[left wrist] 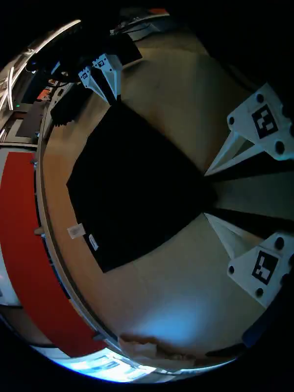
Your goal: Fold towel
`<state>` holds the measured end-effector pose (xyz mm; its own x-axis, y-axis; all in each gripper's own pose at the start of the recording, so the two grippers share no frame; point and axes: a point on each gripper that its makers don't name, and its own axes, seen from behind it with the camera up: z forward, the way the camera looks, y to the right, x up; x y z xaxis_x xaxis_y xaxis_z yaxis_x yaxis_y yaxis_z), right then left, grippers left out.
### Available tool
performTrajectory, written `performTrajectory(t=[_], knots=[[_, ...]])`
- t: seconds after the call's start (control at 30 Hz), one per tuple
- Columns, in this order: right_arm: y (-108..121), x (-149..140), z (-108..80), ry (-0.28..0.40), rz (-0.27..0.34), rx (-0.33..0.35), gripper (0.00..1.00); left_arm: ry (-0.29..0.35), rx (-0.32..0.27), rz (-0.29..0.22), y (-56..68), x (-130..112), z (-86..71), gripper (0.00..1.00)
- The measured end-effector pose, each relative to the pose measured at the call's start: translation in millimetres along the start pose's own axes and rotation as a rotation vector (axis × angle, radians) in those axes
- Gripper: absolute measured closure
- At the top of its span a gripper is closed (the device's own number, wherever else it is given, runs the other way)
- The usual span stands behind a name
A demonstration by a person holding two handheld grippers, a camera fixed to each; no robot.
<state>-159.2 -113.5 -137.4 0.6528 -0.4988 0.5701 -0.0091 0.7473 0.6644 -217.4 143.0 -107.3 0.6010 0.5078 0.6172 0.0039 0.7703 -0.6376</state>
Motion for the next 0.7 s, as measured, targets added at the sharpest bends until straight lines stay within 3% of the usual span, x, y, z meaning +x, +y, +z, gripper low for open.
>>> performTrajectory(t=[0.17,0.23,0.7], knots=[[2.6,-1.0,-0.8,-0.002,0.015,-0.001,0.86,-0.008,0.008,-0.012,-1.0,0.2,0.4,0.72],[3.4,-1.4,-1.6,-0.003,0.019,-0.001,0.86,-0.011,0.017,-0.018,-3.5,0.9,-0.3,0.83],[4.9,7.0,-9.6,0.012,0.016,-0.01,0.88,-0.003,0.014,-0.058,-3.0,7.2,-5.4,0.87]])
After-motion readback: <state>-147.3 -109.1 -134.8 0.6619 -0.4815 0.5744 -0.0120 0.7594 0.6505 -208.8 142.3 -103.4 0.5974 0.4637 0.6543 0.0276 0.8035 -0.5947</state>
